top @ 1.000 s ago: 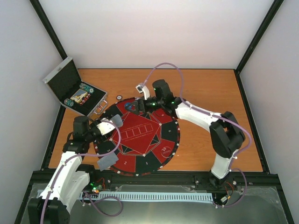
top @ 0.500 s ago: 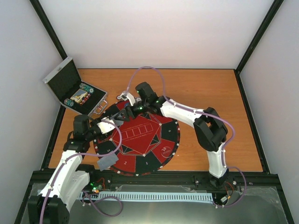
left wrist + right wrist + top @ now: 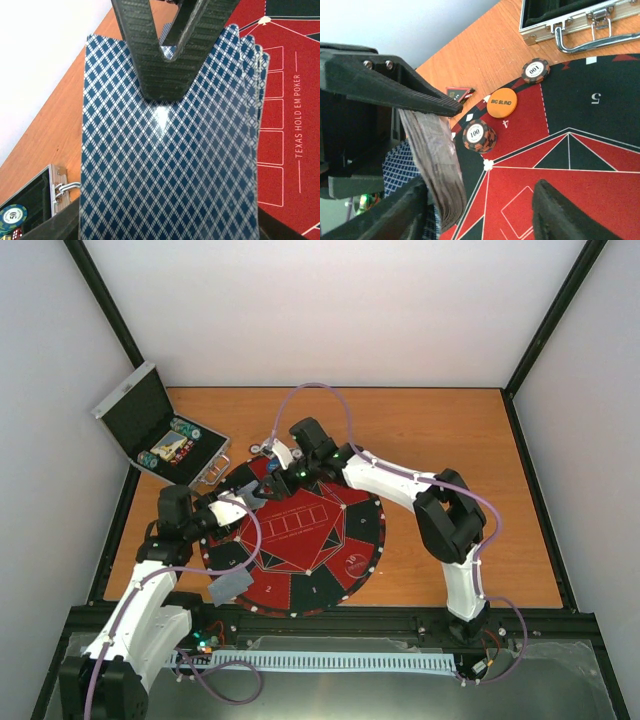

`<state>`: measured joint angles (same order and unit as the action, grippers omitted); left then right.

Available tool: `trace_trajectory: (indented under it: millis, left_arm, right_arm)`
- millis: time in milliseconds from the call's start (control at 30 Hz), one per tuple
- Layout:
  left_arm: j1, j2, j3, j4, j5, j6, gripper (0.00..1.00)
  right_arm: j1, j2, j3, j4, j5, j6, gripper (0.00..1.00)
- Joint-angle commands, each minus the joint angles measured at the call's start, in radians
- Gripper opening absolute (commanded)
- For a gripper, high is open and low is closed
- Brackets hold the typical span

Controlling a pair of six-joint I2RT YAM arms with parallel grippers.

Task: Distribute texas hold em gaming equipment

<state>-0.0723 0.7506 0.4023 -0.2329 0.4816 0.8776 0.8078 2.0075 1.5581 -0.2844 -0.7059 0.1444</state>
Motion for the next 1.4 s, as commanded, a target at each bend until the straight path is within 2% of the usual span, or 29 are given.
trace_trajectory:
  millis: [0,367,633,967,1233,1367]
  left_arm:
    - [-0.007,-0.009,0.015,0.046,0.034,0.021,0.54]
    - [-0.007,-0.017,-0.003,0.06,0.03,0.007,0.54]
    - [-0.008,-0.017,-0.021,0.064,-0.01,-0.014,0.54]
    - [-0.007,-0.028,-0.041,0.064,-0.02,-0.046,0.54]
    - [-0.007,-0.035,-0.055,0.105,-0.026,-0.061,0.54]
    - [-0.007,-0.044,-0.06,0.113,-0.039,-0.103,0.54]
  right_arm:
    - [-0.006,-0.04,0.02,-0.043,0.043,-0.034,0.54]
    - [-0.002,-0.06,0.031,-0.061,0.019,-0.025,0.28]
    - [-0.002,-0.081,0.047,-0.094,0.034,-0.046,0.03]
    - [-0.009,-0.107,0.08,-0.17,0.083,-0.101,0.03]
    - [-0.056,-0.143,0.086,-0.164,0.014,-0.092,0.03]
    - [-0.124,-0.173,0.088,-0.167,-0.025,-0.091,0.03]
